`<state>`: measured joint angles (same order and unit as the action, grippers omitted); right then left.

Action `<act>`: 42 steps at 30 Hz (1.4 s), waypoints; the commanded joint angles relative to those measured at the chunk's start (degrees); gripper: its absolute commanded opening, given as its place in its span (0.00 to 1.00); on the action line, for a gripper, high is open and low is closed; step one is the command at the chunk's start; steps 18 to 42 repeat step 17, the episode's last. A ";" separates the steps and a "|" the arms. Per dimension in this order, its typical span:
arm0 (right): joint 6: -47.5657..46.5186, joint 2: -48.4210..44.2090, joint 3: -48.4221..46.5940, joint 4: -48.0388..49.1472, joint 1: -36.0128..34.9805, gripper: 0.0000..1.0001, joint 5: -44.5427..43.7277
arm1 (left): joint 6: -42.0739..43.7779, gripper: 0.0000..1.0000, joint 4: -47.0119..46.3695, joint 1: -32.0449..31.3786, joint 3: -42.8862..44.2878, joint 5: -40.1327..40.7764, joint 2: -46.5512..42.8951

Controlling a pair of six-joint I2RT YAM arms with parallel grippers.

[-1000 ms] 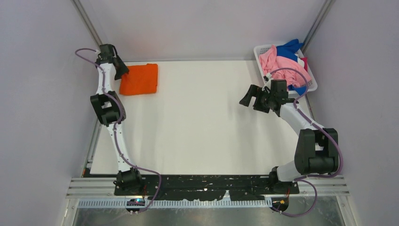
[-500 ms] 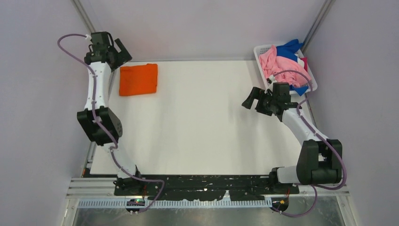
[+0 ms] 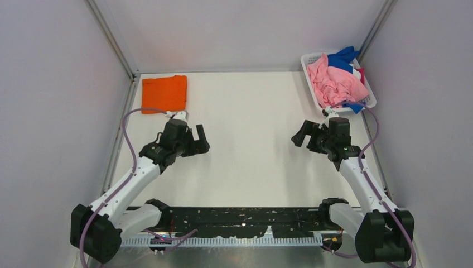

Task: Fold and stack the t-shirts
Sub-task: Reset both arms

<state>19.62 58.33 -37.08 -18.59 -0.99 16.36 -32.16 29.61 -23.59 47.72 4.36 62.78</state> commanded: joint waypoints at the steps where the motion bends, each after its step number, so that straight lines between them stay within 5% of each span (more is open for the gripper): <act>1: 0.31 -3.18 3.47 2.08 0.20 0.95 -0.26 | -5.02 1.00 -8.85 -1.89 -7.67 0.73 -8.07; 9: 0.87 -4.47 4.70 2.18 0.21 0.96 -1.35 | -4.17 1.00 -7.02 -1.89 -11.02 3.85 -14.77; 42: 0.72 -2.66 4.40 3.42 0.18 0.95 -0.97 | -3.52 1.00 -5.16 -1.89 -9.78 5.81 -14.36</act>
